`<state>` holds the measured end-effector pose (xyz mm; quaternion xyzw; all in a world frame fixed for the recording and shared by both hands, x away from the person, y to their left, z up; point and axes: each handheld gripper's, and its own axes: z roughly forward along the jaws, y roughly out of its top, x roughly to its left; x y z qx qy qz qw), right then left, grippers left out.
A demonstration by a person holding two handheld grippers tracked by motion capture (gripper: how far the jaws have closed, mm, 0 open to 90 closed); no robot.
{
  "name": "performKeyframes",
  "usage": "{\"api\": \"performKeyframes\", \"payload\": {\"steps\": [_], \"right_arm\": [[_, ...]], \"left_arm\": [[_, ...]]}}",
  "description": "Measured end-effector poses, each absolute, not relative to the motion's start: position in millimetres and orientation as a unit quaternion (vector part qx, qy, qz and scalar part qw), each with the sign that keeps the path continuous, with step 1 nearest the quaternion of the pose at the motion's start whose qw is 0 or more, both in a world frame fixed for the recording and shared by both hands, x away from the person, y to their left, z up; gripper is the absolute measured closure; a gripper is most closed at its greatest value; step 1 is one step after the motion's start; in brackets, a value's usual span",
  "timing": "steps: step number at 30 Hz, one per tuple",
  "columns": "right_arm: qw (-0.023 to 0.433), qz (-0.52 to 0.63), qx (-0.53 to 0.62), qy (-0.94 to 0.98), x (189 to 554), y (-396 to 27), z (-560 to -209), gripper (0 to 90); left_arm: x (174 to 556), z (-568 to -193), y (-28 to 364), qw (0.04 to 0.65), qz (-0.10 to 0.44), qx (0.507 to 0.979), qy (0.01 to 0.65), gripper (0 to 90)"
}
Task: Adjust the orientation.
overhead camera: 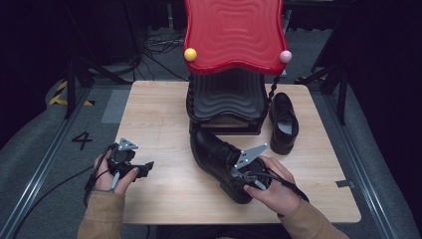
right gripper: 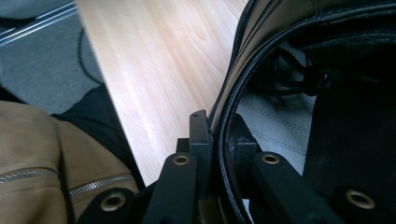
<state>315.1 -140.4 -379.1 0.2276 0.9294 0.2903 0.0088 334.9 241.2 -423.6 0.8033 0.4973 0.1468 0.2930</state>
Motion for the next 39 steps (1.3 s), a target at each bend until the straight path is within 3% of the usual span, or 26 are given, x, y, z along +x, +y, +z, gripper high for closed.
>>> {"api": "performKeyframes", "payload": {"steps": [12, 21, 25, 27, 30, 39], "right_arm": [[0.061, 0.215, 0.296, 0.929, 298.8, -135.2, -407.6, 82.4], [-0.005, 0.232, 0.305, 0.924, 302.6, -136.8, -413.1, 76.8], [-0.009, 0.233, 0.301, 0.925, 303.4, -138.5, -412.8, 75.0], [0.001, 0.236, 0.296, 0.925, 304.1, -141.1, -412.2, 66.9], [0.001, 0.250, 0.300, 0.921, 304.2, -144.8, -409.5, 63.3], [-0.005, 0.294, 0.304, 0.906, 306.1, -161.8, -390.4, 59.6]], "left_arm": [[335.9, -423.0, 241.2, 0.294, 0.147, 0.804, 0.496, 24.5], [337.0, -424.6, 239.5, 0.294, 0.145, 0.805, 0.495, 24.4], [338.6, -425.0, 239.0, 0.293, 0.145, 0.805, 0.495, 24.4], [340.0, -425.3, 238.7, 0.293, 0.145, 0.805, 0.494, 24.4], [342.3, -425.1, 238.1, 0.293, 0.143, 0.806, 0.495, 24.4], [344.8, -424.9, 235.4, 0.291, 0.140, 0.809, 0.492, 24.4]]}}
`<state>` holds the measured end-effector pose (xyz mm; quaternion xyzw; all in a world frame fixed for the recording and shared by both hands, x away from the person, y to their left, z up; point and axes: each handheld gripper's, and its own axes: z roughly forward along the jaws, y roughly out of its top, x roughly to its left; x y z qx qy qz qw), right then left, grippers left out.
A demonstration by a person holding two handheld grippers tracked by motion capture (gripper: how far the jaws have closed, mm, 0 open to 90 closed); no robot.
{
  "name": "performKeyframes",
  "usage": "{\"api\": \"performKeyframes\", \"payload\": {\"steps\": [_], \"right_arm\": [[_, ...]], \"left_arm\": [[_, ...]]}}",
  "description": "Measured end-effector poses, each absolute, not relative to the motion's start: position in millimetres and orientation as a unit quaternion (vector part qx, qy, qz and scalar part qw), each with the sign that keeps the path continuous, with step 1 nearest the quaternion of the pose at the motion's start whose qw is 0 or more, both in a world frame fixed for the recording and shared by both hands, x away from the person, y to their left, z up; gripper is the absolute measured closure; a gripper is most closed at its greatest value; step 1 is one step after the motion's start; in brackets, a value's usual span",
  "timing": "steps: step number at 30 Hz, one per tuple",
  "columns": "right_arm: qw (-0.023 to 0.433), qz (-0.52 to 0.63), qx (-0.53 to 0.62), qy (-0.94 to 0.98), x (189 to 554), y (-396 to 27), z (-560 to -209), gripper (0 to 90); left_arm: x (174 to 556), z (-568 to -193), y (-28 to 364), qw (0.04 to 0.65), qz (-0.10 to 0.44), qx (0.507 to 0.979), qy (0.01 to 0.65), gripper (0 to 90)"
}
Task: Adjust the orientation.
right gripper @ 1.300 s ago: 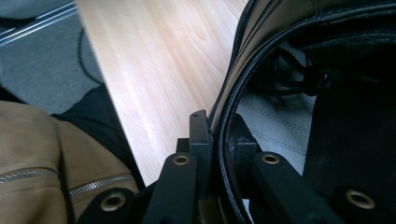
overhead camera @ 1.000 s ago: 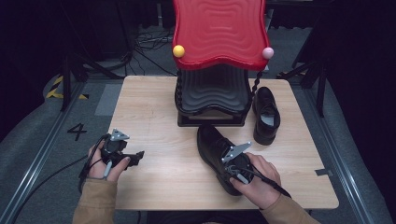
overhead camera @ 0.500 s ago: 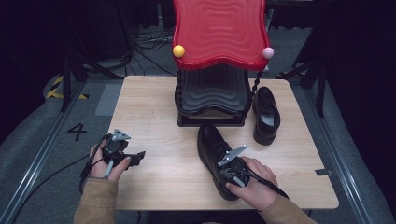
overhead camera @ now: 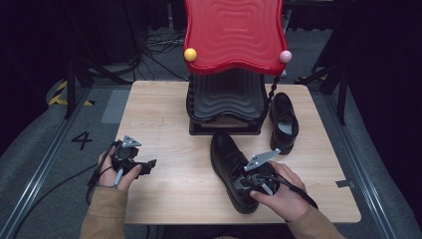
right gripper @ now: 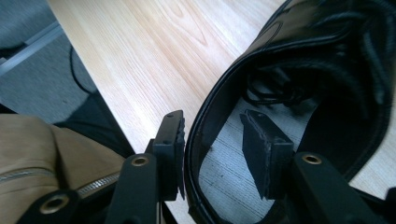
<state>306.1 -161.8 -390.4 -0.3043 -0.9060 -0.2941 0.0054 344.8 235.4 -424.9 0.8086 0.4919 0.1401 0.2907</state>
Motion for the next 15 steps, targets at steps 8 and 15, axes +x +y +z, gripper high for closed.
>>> {"api": "performKeyframes", "payload": {"steps": [8, 15], "right_arm": [[0.001, -0.342, -0.303, -0.889, 308.0, -177.7, -372.4, 58.8], [-0.049, -0.384, -0.339, -0.857, 324.9, -207.6, -355.8, 57.0]], "left_arm": [[346.0, -425.8, 234.2, 0.290, 0.142, 0.809, 0.491, 24.5], [345.1, -425.7, 234.0, 0.288, 0.145, 0.810, 0.491, 24.5]]}}
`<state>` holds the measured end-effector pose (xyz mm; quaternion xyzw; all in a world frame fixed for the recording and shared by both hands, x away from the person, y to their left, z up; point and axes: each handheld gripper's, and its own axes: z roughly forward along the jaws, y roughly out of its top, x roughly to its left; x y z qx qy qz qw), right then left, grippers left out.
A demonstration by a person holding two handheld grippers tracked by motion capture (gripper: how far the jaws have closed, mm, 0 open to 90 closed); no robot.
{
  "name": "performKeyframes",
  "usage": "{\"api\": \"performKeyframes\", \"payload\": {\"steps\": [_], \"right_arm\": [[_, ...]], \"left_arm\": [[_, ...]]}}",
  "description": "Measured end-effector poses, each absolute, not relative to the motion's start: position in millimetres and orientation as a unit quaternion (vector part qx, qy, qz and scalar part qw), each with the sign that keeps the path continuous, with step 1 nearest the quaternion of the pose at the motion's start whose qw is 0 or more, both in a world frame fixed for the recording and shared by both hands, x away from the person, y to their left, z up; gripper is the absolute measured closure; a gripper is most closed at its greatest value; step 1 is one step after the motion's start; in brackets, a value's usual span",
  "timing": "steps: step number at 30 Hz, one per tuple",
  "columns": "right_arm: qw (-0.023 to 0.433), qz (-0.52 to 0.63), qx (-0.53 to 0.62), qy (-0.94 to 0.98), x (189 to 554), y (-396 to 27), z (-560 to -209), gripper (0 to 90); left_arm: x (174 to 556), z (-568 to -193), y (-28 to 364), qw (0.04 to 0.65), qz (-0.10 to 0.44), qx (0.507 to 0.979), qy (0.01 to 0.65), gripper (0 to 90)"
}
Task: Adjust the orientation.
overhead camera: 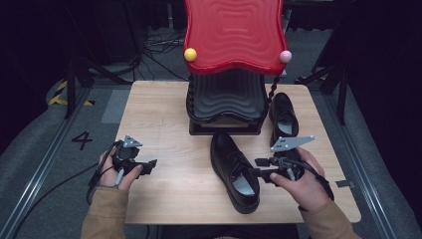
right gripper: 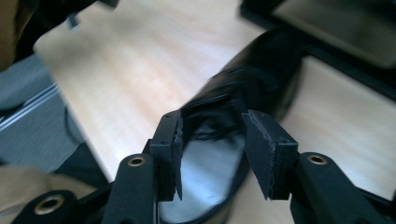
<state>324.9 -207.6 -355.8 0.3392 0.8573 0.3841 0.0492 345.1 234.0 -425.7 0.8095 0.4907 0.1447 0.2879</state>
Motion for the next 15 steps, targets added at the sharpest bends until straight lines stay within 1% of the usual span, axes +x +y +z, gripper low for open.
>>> {"api": "performKeyframes", "payload": {"steps": [1, 3, 7, 13, 15], "right_arm": [[0.049, 0.384, 0.339, 0.857, 324.9, -207.6, -355.8, 57.0], [0.070, 0.390, 0.354, 0.847, 335.1, -219.0, -352.2, 55.2], [0.102, 0.385, 0.385, 0.832, 357.2, -239.1, -350.5, 54.9], [0.117, 0.351, 0.422, 0.827, 393.0, -262.5, -355.8, 53.2], [0.121, 0.342, 0.429, 0.827, 404.6, -269.5, -358.6, 50.7]], "left_arm": [[345.0, -425.5, 234.4, 0.288, 0.145, 0.810, 0.490, 24.5], [344.2, -425.4, 234.5, 0.287, 0.146, 0.809, 0.491, 24.5], [343.3, -425.8, 235.1, 0.284, 0.147, 0.810, 0.491, 24.5], [341.7, -425.2, 237.0, 0.285, 0.148, 0.808, 0.494, 24.5], [341.6, -425.3, 237.7, 0.284, 0.148, 0.808, 0.495, 24.5]]}}
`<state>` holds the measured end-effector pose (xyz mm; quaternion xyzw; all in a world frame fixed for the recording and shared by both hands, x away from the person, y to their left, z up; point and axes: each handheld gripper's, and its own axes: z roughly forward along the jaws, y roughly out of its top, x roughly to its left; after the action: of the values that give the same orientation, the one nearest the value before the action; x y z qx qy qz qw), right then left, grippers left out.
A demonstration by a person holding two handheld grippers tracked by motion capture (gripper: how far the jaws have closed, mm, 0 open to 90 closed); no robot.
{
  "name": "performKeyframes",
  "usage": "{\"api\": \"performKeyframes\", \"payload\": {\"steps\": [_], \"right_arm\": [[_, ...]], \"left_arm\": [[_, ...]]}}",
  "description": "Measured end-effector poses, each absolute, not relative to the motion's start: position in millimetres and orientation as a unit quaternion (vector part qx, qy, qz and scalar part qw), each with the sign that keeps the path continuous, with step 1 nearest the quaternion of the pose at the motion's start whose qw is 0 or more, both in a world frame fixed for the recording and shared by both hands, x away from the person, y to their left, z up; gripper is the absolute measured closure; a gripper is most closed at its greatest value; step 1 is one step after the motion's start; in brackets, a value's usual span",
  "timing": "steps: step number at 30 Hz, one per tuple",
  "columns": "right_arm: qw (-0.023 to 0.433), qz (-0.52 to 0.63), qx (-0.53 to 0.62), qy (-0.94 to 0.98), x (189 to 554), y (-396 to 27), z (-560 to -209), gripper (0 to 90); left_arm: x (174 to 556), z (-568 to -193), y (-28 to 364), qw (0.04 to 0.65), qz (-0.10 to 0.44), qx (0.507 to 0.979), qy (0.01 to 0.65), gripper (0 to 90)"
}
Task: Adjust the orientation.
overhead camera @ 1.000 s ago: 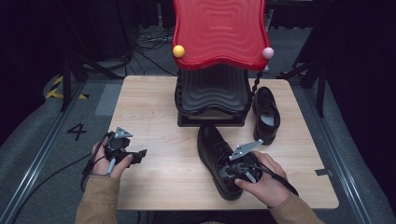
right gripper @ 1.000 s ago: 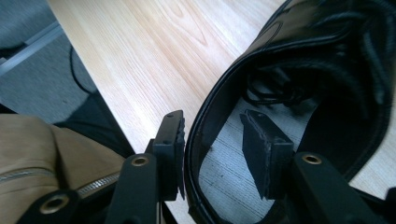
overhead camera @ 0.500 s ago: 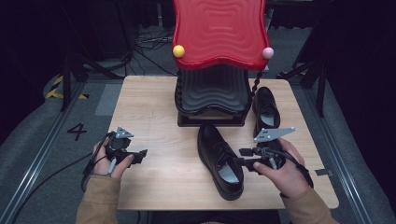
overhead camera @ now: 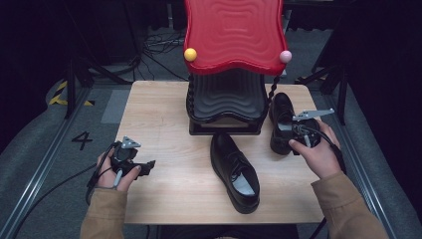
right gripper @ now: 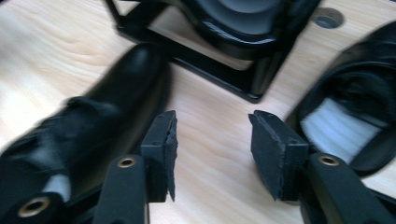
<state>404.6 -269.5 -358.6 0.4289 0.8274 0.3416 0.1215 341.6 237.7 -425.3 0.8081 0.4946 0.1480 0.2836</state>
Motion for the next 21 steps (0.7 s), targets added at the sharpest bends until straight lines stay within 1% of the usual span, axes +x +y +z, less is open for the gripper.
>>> {"api": "performKeyframes", "payload": {"steps": [6, 8, 10, 15, 21], "right_arm": [[0.130, 0.306, 0.443, 0.833, 427.8, -277.7, -367.5, 49.4], [0.131, 0.279, 0.448, 0.839, 441.8, -280.8, -375.5, 48.5], [0.131, 0.273, 0.450, 0.840, 446.3, -281.9, -378.3, 47.9], [0.109, 0.225, 0.457, 0.853, 468.3, -284.7, -392.6, 47.1], [0.075, 0.197, 0.463, 0.861, 483.1, -284.4, -404.0, 47.6]], "left_arm": [[341.6, -425.4, 237.9, 0.284, 0.146, 0.808, 0.495, 24.4], [341.4, -425.7, 237.6, 0.285, 0.145, 0.807, 0.496, 24.5], [341.5, -425.6, 237.7, 0.285, 0.146, 0.808, 0.495, 24.5], [341.5, -426.5, 237.4, 0.287, 0.142, 0.806, 0.497, 24.5], [341.7, -426.9, 237.7, 0.286, 0.142, 0.807, 0.497, 24.5]]}}
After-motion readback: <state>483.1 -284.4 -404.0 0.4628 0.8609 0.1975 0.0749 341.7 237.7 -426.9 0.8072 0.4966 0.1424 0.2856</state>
